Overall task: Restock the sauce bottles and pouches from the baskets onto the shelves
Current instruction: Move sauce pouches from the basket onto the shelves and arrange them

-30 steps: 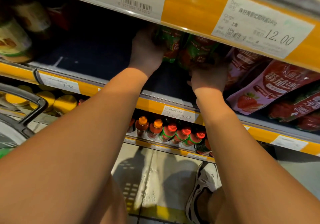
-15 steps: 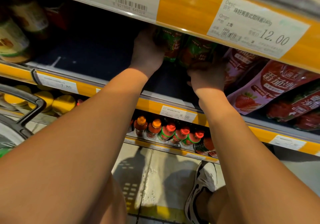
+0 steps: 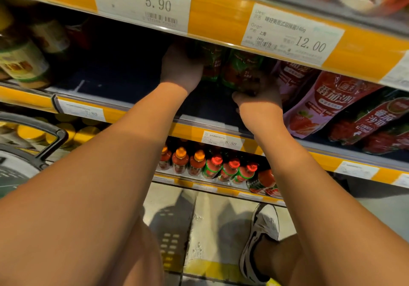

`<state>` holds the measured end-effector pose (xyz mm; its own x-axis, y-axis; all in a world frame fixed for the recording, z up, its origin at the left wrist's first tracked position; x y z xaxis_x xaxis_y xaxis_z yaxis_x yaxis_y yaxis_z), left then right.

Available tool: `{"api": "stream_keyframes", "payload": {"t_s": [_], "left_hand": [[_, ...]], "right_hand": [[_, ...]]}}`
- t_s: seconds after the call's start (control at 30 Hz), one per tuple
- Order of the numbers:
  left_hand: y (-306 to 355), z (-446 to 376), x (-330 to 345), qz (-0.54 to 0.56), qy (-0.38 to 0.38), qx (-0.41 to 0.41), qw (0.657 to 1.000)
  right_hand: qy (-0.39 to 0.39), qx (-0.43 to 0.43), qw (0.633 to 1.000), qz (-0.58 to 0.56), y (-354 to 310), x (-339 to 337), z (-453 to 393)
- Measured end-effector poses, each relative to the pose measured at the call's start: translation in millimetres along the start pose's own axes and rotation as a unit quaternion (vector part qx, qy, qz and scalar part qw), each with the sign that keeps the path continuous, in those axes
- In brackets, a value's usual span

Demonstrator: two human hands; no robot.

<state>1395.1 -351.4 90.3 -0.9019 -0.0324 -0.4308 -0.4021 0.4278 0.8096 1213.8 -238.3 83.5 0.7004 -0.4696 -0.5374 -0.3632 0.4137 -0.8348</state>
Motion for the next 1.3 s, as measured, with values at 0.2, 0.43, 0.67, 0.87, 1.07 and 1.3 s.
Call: {"api": "stream_keyframes", "payload": {"t_s": [0.2, 0.43, 0.67, 0.87, 1.07, 1.3], "left_hand": [[-2.3, 11.5, -32.4, -0.070, -0.034, -0.029, 0.997], [9.7, 54.4, -80.6, 0.038, -0.046, -0.065, 0.996], [30.0, 115.4, -171.4, -0.068, -0.100, -0.004, 0.993], [7.3, 208.3, -282.9, -0.106, -0.051, -0.039, 0.992], [-29.1, 318.7, -372.4, -0.156, 0.005, -0.114, 0.981], [-87.0, 429.0, -439.3, -0.208, 0.033, -0.239, 0.948]], "right_hand": [[-0.031, -0.031, 0.999, 0.000, -2.8, -1.8, 31.3], [-0.070, -0.122, 0.986, 0.085, -32.5, 14.5, 84.9], [-0.127, -0.201, 0.965, 0.110, -53.7, 36.9, 143.6], [-0.187, -0.265, 0.937, 0.130, -70.4, 56.4, 204.8], [-0.278, -0.342, 0.877, 0.194, -94.9, 97.8, 280.3], [-0.399, -0.412, 0.743, 0.346, -122.3, 187.4, 371.6]]}}
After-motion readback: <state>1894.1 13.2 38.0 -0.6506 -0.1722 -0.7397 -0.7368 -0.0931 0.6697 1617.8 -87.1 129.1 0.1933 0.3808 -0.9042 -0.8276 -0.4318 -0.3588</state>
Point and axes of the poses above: each hand's wrist, its own z-axis away from the middle knuckle, its own x-axis out of the palm, y = z × x, the point moved 7 cm from there along -z, towards the middle knuckle, and after that the axes turned 13 degrees about x, right-handed, at the moved point
